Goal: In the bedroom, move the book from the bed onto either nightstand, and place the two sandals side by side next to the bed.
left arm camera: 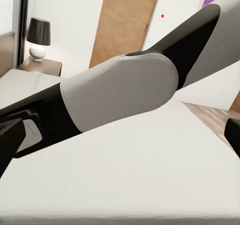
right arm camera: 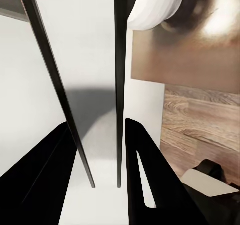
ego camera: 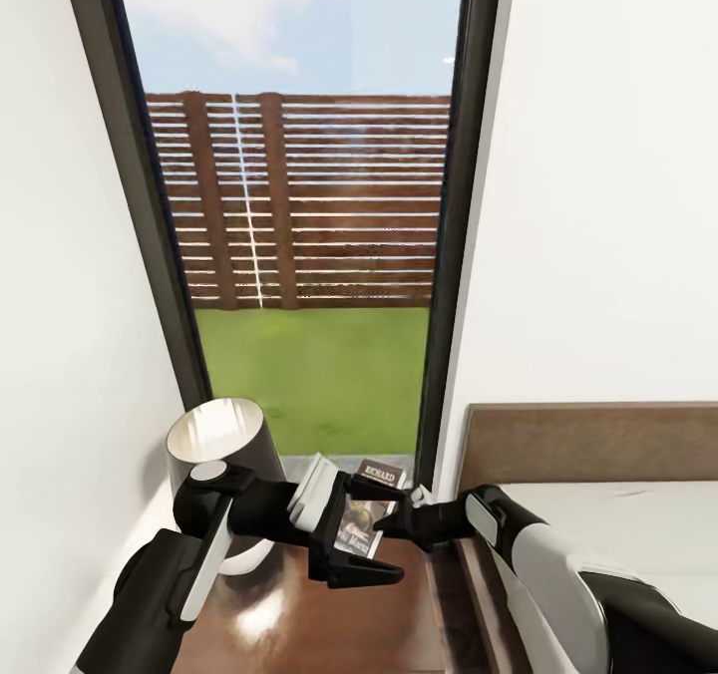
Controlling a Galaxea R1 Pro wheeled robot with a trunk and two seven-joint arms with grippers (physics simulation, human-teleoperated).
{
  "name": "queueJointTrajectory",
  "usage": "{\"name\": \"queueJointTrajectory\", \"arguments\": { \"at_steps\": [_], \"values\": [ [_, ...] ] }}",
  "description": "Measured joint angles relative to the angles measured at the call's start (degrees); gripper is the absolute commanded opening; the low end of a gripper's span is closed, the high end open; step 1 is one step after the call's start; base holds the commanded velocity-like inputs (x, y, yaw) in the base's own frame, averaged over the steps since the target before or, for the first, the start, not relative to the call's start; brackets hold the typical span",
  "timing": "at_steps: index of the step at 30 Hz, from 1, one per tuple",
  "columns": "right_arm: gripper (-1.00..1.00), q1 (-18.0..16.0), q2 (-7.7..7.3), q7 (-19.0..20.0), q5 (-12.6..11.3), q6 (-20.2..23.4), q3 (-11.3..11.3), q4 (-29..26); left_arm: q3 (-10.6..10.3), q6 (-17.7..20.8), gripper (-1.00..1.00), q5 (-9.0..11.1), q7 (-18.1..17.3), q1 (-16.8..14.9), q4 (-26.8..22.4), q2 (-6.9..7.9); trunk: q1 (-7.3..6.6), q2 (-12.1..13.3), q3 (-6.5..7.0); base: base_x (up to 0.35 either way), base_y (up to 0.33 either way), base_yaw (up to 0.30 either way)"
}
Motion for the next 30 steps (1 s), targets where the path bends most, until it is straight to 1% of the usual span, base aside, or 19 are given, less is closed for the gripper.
{"name": "queueJointTrajectory", "arguments": {
  "at_steps": [12,30],
  "values": [
    [-1.00,0.00,1.02,0.00,-0.01,-0.15,0.00,0.34,-0.05,-0.03,1.00,0.00,0.08,0.01,0.00,-0.02,2.64,-4.82,-2.16,0.000,0.000,0.000],
    [-1.00,0.08,1.25,-0.02,0.01,-0.39,0.01,0.48,-0.06,-0.09,1.00,-0.07,0.32,0.01,0.00,-0.03,6.59,-12.04,-5.39,0.000,0.000,0.000]
  ]
}}
